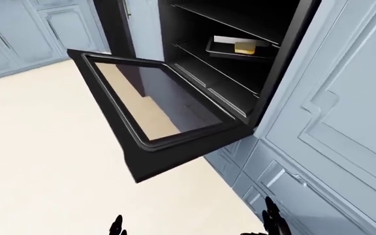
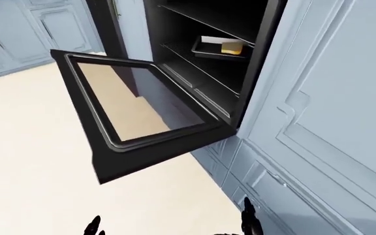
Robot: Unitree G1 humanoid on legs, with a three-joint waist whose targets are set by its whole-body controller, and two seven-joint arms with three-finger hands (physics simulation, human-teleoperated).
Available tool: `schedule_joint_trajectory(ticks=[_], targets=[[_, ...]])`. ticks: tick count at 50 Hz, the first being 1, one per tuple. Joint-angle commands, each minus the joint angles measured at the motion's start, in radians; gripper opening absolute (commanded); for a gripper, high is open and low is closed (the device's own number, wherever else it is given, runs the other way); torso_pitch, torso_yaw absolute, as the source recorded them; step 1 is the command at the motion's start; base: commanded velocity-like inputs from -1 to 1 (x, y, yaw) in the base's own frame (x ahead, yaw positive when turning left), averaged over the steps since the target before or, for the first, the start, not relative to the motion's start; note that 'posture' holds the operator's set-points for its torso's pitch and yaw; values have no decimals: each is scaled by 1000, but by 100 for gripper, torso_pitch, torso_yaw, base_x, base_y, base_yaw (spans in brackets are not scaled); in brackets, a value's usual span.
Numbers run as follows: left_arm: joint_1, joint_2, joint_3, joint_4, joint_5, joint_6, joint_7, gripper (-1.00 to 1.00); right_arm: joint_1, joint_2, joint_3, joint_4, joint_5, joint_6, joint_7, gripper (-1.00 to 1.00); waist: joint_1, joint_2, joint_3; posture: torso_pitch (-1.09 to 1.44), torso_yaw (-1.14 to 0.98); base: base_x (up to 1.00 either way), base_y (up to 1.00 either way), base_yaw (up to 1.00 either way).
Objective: Close the oven door.
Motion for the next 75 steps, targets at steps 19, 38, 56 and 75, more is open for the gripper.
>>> schedule_joint_trajectory(ticks=[19,38,56,75], targets=[[-16,8,2,-17,-7,-18,-9,100,-12,-15,-2,-21,5,-23,18,100,3,66,21,0,0,7,-26,0],[-12,5,-2,-17,-9,-22,-6,100,-8,-13,2,-21,0,-21,16,100,-7,-32,15,0,0,15,-31,0],[-17,8,-3,-17,-6,-23,2,100,23,-22,10,-11,-127,95,-23,100,-34,27,9,0,0,1,0,0],[-54,12,69,-24,-189,-120,-58,100,50,-15,-30,-6,-223,209,-3,100,-5,-3,7,0,0,0,0,0]])
